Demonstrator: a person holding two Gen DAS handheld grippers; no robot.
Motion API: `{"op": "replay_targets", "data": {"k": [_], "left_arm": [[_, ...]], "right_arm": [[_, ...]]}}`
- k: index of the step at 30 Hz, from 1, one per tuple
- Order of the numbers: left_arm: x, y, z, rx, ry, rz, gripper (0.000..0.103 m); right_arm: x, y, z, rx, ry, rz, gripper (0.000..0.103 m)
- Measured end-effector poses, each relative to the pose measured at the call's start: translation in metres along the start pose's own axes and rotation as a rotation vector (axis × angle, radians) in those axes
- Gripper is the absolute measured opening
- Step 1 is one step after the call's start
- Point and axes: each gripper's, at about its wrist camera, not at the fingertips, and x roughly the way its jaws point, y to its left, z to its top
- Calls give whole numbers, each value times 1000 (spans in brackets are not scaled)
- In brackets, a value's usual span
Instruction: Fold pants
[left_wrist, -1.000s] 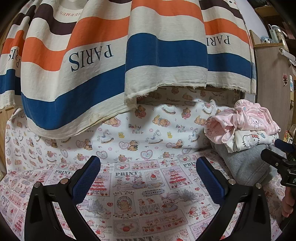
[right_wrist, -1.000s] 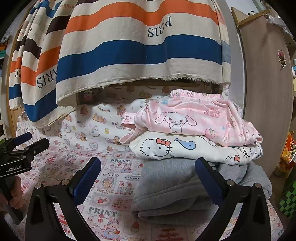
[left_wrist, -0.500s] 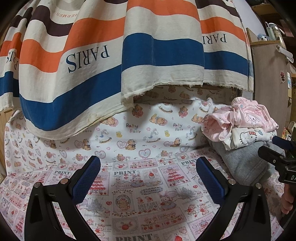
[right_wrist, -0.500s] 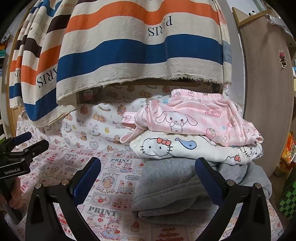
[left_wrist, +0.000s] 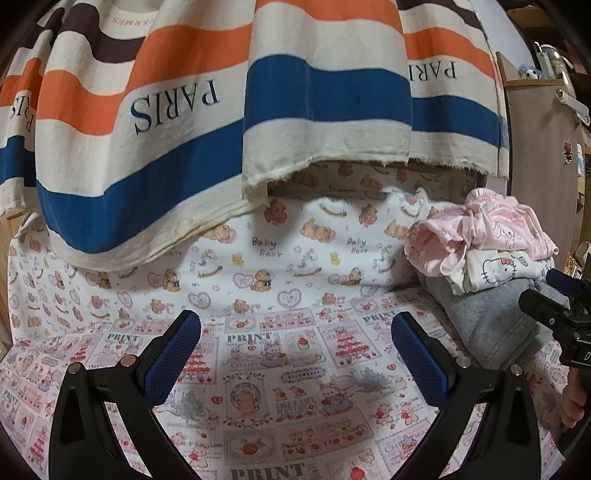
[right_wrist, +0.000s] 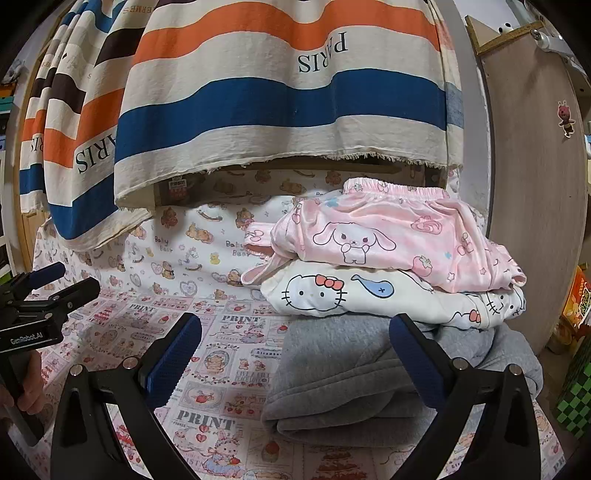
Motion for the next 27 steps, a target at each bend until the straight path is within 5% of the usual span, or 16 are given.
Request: {"op": "replay_targets", "data": {"k": [27], "left_arm": [[-7,1,0,1,-40,13,102]], "right_arm": [[0,1,1,-12,0,3,102]]}}
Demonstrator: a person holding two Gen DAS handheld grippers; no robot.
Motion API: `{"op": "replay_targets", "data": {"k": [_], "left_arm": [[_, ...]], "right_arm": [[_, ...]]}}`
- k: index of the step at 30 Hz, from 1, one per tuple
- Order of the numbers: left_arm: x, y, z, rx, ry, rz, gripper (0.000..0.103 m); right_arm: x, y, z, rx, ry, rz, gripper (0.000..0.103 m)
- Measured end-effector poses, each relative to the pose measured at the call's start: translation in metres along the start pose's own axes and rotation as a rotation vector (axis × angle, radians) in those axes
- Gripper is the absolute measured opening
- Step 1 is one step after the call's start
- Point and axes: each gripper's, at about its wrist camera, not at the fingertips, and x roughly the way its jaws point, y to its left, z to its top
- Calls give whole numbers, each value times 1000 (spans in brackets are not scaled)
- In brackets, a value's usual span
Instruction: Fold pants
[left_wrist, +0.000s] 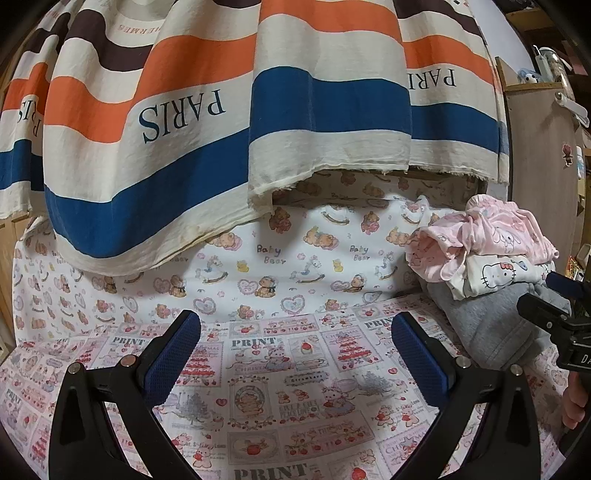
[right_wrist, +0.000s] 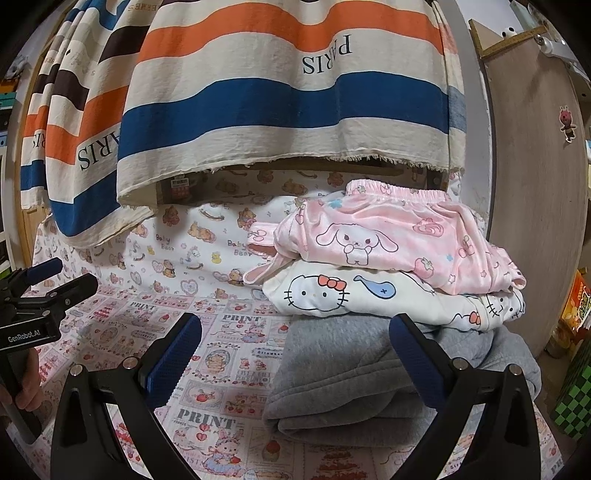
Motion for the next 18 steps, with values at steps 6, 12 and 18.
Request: {"op": "replay_targets", "data": {"k": [6,12,18], "left_arm": [[-1,0,0,3,-4,1,102],[-1,0,0,0,-2,6,102],[0,1,0,2,4,1,102]], "right_arm": [[0,0,0,-2,-1,-1,102],[0,0,0,0,0,-1,102],[0,-2,0,4,2,-3,102]]}}
